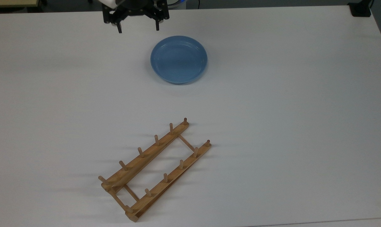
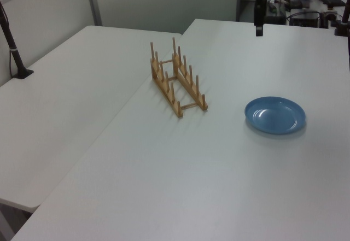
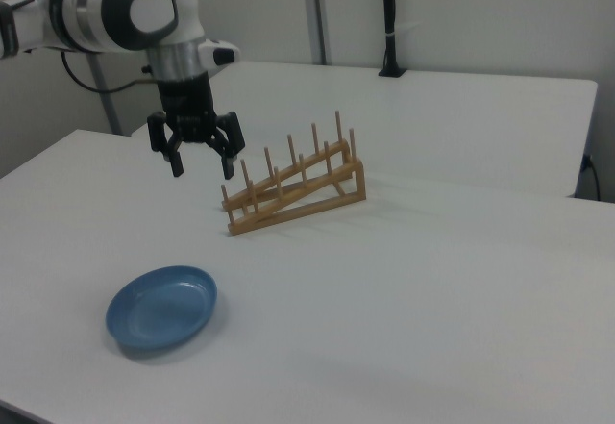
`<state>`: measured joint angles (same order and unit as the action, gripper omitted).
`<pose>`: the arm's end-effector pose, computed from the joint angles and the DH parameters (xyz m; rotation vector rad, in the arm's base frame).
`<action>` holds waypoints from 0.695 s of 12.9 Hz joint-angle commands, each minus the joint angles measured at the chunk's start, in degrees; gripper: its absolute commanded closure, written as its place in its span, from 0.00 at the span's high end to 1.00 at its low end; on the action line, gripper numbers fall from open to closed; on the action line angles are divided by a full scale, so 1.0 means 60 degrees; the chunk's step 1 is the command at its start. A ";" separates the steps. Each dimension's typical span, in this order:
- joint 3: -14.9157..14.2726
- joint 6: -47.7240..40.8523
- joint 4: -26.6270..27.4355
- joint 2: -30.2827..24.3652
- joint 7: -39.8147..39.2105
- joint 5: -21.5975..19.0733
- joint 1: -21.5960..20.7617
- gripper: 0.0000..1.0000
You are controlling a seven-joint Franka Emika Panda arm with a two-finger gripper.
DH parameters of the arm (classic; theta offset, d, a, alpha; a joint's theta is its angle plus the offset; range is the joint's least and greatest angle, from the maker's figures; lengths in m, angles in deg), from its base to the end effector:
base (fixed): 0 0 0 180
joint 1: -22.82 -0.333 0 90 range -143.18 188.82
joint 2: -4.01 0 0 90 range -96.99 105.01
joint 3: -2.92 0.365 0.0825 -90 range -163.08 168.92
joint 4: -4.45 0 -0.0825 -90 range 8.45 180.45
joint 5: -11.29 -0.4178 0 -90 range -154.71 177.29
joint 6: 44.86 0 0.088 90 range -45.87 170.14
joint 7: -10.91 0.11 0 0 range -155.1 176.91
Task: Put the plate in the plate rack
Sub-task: 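Move the open gripper toward the light blue plate, then lower the gripper onto the plate rim and close on it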
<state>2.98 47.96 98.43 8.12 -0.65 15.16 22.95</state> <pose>0.6112 -0.0079 0.5967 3.0639 0.3182 -0.1515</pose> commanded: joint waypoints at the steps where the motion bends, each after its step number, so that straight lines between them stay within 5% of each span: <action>1: -0.0025 0.0348 0.1002 -0.0027 -0.1689 -0.0133 -0.0037 1.00; 5: -0.0025 0.1416 0.2189 0.0176 -0.2000 0.0129 -0.0081 0.89; 9: -0.0025 0.1959 0.2396 0.1114 -0.2000 0.0701 -0.0154 0.79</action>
<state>2.98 56.68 111.13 11.77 -11.49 16.95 22.64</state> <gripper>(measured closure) 0.154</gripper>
